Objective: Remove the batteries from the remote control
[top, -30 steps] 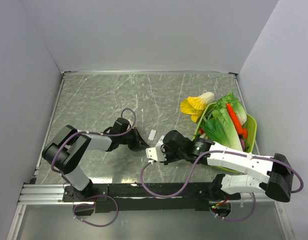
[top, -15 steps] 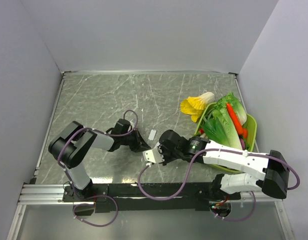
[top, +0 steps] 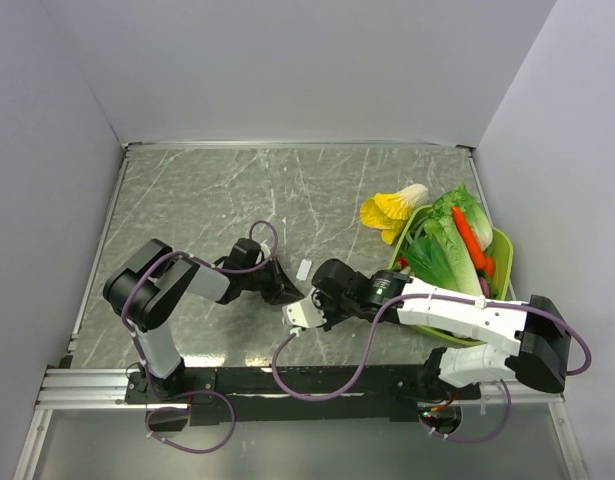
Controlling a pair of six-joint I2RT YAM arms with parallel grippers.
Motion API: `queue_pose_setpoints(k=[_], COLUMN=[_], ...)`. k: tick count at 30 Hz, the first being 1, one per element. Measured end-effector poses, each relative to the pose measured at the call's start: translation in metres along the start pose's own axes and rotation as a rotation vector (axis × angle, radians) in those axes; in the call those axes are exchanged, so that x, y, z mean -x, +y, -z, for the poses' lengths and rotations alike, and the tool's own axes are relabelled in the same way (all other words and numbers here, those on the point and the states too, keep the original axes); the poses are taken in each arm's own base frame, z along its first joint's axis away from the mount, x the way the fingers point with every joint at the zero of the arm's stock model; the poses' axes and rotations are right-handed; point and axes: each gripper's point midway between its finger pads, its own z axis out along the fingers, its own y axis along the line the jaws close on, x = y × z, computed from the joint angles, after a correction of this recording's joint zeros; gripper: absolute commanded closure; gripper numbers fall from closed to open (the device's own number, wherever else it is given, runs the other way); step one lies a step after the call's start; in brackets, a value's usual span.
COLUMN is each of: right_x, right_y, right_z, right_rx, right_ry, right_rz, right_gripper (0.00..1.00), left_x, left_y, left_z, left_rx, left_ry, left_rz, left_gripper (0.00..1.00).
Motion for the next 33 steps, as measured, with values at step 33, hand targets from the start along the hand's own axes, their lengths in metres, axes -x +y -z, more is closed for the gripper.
queue_pose_setpoints(k=[33], right_x=[0.002], right_y=[0.006], right_z=[-0.016], right_rx=[-0.071], right_ry=[-0.029], right_rz=[0.015], right_gripper=[1.00], left_x=[-0.002], left_y=[0.000], left_z=[0.000], left_rx=[-0.021], left_ry=[-0.009], left_rz=[0.011], left_gripper=[0.99])
